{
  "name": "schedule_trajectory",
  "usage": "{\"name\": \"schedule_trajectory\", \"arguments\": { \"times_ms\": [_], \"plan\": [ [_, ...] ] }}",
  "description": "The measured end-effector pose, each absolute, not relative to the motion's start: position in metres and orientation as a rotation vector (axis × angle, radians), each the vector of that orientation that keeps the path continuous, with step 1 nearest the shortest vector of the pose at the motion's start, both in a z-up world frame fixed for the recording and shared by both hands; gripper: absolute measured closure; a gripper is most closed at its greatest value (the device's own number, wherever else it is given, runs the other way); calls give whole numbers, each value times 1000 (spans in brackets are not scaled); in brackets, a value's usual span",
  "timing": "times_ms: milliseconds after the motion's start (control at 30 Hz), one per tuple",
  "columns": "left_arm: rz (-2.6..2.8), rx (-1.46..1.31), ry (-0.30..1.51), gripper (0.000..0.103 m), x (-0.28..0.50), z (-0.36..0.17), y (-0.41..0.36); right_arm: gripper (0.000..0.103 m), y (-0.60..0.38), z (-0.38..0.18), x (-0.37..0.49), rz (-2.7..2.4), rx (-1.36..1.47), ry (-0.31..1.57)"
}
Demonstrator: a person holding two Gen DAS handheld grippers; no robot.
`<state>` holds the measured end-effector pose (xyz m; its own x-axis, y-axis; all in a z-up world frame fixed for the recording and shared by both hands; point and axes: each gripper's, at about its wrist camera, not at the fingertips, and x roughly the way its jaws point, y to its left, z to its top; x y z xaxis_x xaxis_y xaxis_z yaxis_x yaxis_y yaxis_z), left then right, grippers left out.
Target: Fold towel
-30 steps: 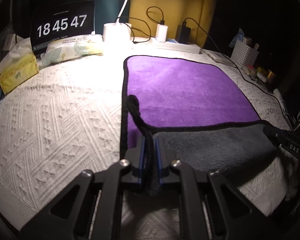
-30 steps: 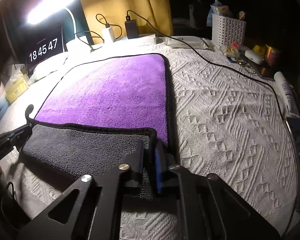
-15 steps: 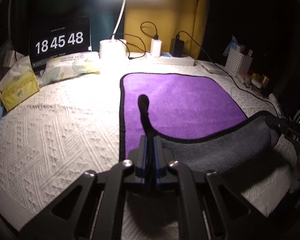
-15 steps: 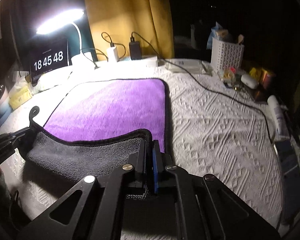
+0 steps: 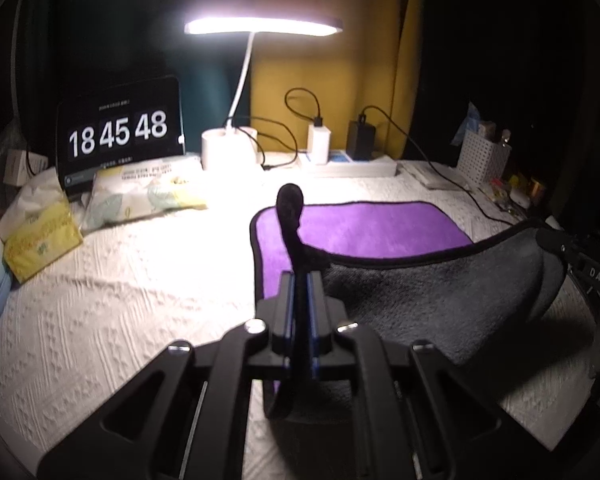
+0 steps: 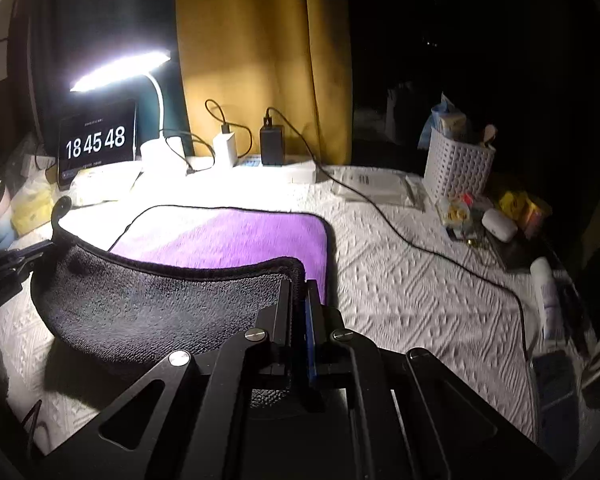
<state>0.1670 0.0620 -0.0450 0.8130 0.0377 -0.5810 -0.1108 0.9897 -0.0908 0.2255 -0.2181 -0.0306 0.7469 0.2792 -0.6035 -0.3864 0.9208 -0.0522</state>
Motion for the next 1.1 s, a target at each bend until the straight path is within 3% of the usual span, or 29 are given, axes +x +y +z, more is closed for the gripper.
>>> {"name": "schedule_trajectory", "arguments": {
  "times_ms": [1100],
  "plan": [
    [126, -69, 533, 97, 258, -37, 81, 97, -180, -29, 332, 311, -270, 601]
  ]
}}
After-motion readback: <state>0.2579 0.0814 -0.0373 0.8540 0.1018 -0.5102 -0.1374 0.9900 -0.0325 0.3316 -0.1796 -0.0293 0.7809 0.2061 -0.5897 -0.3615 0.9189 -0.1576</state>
